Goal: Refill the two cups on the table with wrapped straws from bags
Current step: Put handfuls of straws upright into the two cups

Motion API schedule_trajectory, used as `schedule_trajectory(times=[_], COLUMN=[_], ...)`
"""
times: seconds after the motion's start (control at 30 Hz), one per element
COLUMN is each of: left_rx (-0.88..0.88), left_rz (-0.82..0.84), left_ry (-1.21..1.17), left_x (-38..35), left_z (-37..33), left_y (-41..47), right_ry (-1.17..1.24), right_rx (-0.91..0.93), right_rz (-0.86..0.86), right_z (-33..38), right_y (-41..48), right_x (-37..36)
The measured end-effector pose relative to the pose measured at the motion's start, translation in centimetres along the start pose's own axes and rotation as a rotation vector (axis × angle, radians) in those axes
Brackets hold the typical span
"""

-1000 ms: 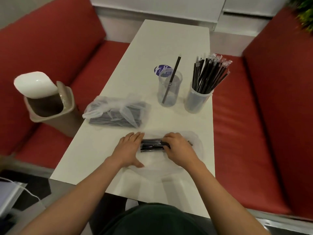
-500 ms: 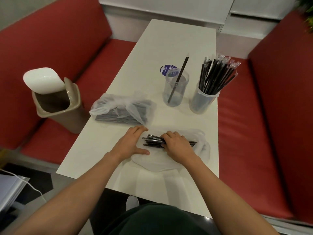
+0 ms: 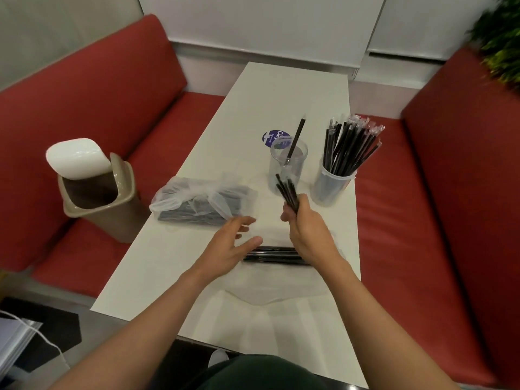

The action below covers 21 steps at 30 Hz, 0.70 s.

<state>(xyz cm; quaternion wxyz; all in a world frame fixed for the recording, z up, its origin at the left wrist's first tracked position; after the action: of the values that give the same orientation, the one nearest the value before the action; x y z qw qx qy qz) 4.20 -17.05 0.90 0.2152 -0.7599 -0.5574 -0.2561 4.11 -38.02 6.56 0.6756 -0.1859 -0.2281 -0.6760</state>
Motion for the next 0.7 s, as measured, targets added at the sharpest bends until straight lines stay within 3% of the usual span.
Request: schedule_trajectory(times=[0.07, 0.17, 0.27, 0.37, 0.5, 0.7], left_rx=[0.007, 0.01, 0.04, 0.12, 0.204, 0.216], left_rz=[0.047, 0.143, 0.236, 0.251, 0.258, 0.109], left_ry=[-0.146, -0.331, -0.466, -0.582, -0.752, -0.708], left_x=[-0.1, -0.2, -0.5, -1.7, -3.0, -2.4], left_z=[-2.1, -4.8, -6.7, -6.8, -6.0, -4.8], left_y=[0.5, 1.1, 0.6, -0.3, -1.2, -1.2], right_ry=[0.296, 0.696, 0.9, 0.973, 0.858, 0.699], right_rx=[-0.017, -0.105, -0.225, -0.283, -0.308, -0.27], right_rz=[-0.062, -0.019, 0.053, 0.081, 0.156, 0.099], right_z=[1.5, 2.7, 2.7, 2.6, 2.4, 1.6], right_y=[0.6, 0.8, 0.5, 0.1, -0.3, 0.2], right_x=[0.8, 0.8, -0.4, -1.3, -2.3, -2.0])
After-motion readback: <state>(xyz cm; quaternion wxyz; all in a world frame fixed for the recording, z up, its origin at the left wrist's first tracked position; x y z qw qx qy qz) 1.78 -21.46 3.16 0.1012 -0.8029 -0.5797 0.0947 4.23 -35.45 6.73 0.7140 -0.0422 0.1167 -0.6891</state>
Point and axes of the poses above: each hand's wrist, its own y-axis towards the middle knuckle, its own x-axis out of the back of the hand, z = x × y, the point moved 2 cm from there along y, towards the middle knuckle, and after that the axes turned 9 degrees about y, right-handed, at the moved point
